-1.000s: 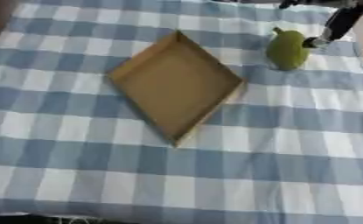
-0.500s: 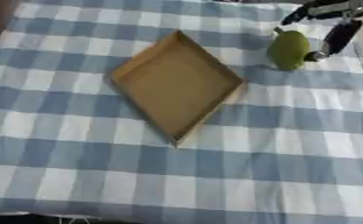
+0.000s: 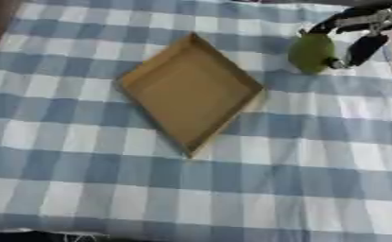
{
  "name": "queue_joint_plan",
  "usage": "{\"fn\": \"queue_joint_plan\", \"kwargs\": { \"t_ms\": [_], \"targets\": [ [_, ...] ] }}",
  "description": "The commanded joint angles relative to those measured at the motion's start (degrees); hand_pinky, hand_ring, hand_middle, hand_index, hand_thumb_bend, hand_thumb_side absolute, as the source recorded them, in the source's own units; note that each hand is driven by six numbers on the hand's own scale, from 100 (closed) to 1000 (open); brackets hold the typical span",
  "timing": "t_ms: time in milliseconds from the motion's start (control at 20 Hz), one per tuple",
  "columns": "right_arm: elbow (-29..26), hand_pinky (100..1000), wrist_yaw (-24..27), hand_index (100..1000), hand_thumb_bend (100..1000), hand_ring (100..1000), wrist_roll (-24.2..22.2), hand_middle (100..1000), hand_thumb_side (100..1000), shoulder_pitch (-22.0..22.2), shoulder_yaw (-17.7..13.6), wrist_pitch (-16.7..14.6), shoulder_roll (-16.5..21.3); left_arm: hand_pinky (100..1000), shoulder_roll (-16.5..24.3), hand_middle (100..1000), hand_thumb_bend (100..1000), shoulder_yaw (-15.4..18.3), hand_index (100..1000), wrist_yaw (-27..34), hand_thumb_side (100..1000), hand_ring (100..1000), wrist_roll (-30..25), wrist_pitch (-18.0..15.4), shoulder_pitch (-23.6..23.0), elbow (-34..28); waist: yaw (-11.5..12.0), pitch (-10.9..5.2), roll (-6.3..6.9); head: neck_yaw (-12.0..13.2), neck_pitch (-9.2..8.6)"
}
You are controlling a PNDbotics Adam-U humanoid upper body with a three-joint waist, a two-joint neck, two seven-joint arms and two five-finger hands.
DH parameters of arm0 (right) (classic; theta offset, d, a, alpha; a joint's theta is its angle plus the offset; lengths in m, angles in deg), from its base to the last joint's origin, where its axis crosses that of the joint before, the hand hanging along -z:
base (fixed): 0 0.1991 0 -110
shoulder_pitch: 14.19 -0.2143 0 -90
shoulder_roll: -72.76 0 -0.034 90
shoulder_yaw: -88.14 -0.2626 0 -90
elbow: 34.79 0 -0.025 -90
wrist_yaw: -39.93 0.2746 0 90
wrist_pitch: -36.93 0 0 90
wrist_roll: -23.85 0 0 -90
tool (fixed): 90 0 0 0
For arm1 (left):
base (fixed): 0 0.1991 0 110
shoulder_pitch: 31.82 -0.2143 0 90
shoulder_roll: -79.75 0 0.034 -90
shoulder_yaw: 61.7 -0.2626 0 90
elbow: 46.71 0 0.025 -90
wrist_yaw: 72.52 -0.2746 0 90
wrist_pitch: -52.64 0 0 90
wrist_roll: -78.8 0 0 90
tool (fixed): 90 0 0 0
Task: Pick up objects on the table and place them in the box.
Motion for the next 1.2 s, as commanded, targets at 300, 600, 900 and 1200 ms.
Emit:
{"fn": "queue_joint_plan", "kwargs": {
  "t_ms": [300, 600, 900, 1200],
  "targets": [
    [-0.16, 880, 4.16, 1000, 100, 942, 0.11, 780, 363, -0.39, -0.23, 1.01, 1.21, 716, 1.05, 616, 100, 0.02, 811, 0.16, 613, 610, -0.46, 0.00, 0.94, -0.96, 0.05, -1.00, 0.27, -0.05, 0.27],
    [0.41, 805, 2.06, 793, 218, 866, 0.28, 582, 147, -0.31, 0.00, -0.07, 0.52, 717, 0.94, 614, 100, -0.02, 810, 0.29, 615, 609, -0.64, 0.01, 1.14, -0.96, 0.23, -0.86, 0.19, -0.08, 0.09],
    [1.34, 723, -1.67, 570, 291, 767, 8.22, 524, 100, -0.24, -0.23, 0.85, -0.29, 715, 0.84, 611, 100, -0.06, 809, 0.39, 618, 608, -0.79, 0.02, 1.23, -0.96, 0.25, -0.84, 0.23, -0.16, 0.13],
    [0.87, 668, -0.46, 471, 248, 713, 17.59, 475, 100, 0.00, 0.12, 3.29, -0.38, 715, 0.83, 610, 100, -0.04, 809, 0.51, 619, 608, -0.85, 0.01, 1.24, -0.96, 0.19, -0.96, 0.23, -0.21, 0.15]
  ]
}}
